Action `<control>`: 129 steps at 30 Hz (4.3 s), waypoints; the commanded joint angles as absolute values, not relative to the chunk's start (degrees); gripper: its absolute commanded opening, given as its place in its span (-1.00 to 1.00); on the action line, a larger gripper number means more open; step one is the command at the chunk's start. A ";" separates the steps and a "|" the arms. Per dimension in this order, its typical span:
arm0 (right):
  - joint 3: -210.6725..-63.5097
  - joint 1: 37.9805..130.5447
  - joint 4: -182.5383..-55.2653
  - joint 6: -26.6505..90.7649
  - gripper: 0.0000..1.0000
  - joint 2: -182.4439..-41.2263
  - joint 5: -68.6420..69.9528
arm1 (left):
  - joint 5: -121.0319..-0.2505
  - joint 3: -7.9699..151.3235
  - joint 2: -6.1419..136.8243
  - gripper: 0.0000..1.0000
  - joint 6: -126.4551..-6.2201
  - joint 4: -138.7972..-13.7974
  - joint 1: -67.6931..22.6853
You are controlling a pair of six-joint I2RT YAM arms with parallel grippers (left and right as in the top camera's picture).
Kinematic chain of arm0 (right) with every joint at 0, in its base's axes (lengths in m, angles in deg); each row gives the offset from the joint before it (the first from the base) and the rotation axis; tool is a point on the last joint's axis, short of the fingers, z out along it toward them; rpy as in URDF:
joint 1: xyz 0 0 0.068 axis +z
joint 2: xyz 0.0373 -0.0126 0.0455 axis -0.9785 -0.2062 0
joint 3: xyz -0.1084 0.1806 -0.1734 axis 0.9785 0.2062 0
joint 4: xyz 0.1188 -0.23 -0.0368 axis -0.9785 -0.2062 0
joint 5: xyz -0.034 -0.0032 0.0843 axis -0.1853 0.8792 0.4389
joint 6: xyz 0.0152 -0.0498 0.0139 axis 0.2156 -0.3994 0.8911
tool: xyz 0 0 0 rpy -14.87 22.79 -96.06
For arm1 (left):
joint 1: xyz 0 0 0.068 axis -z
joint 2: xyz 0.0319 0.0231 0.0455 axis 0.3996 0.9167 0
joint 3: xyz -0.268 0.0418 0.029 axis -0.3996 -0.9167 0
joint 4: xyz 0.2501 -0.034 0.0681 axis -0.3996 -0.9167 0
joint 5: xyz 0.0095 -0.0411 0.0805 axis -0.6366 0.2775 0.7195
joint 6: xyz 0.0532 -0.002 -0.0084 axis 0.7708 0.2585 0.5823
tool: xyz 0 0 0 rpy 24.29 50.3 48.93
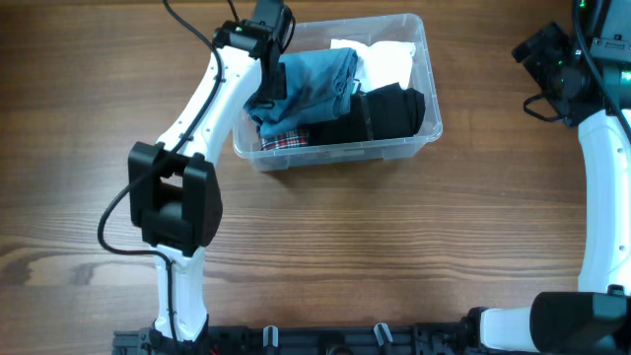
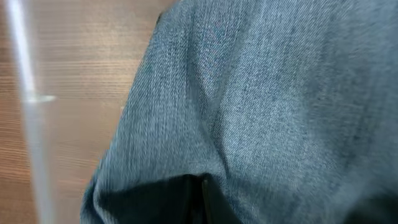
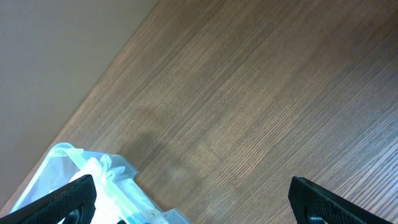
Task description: Pack container
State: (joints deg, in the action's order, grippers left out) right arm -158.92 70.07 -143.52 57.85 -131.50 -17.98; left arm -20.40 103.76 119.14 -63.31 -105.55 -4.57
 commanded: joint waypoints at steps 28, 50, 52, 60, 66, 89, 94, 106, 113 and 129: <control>-158.72 70.42 -143.37 58.81 1.00 -131.60 -18.96 | -38.13 108.07 109.52 0.14 -62.83 -98.67 2.88; -158.72 70.42 -143.37 58.81 1.00 -131.60 -18.96 | -35.77 108.07 125.92 0.02 -60.53 -99.72 7.84; -158.72 70.42 -143.37 58.81 0.99 -131.60 -18.96 | -35.46 108.07 126.07 0.01 -60.51 -99.72 7.84; -158.72 70.42 -143.37 58.79 1.00 -131.60 -18.96 | -29.65 108.09 116.39 0.30 -60.23 -100.37 5.75; -158.74 70.42 -143.37 58.81 1.00 -131.60 -18.96 | -26.89 108.09 108.41 0.73 -58.52 -102.84 5.24; -158.72 70.42 -143.37 58.79 1.00 -131.60 -18.96 | -26.94 108.07 68.15 1.00 -57.50 -118.34 5.16; -158.72 70.42 -143.37 58.81 0.99 -131.60 -18.96 | -24.34 108.07 58.53 1.00 -57.74 -131.37 5.13; -158.72 70.42 -143.37 58.81 0.99 -131.60 -18.96 | -25.21 81.93 33.40 1.00 -57.30 -115.78 -16.79; -158.72 70.42 -143.37 58.81 1.00 -131.60 -18.96 | -33.43 38.45 17.22 1.00 -57.30 -70.04 -25.99; -158.72 70.42 -143.37 58.79 0.99 -131.60 -18.96 | -36.66 1.41 -2.91 0.99 -57.32 -46.15 -27.54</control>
State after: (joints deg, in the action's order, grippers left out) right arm -158.92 70.07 -143.52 58.05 -131.50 -17.98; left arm -35.99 3.59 0.00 -57.80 -46.52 -27.06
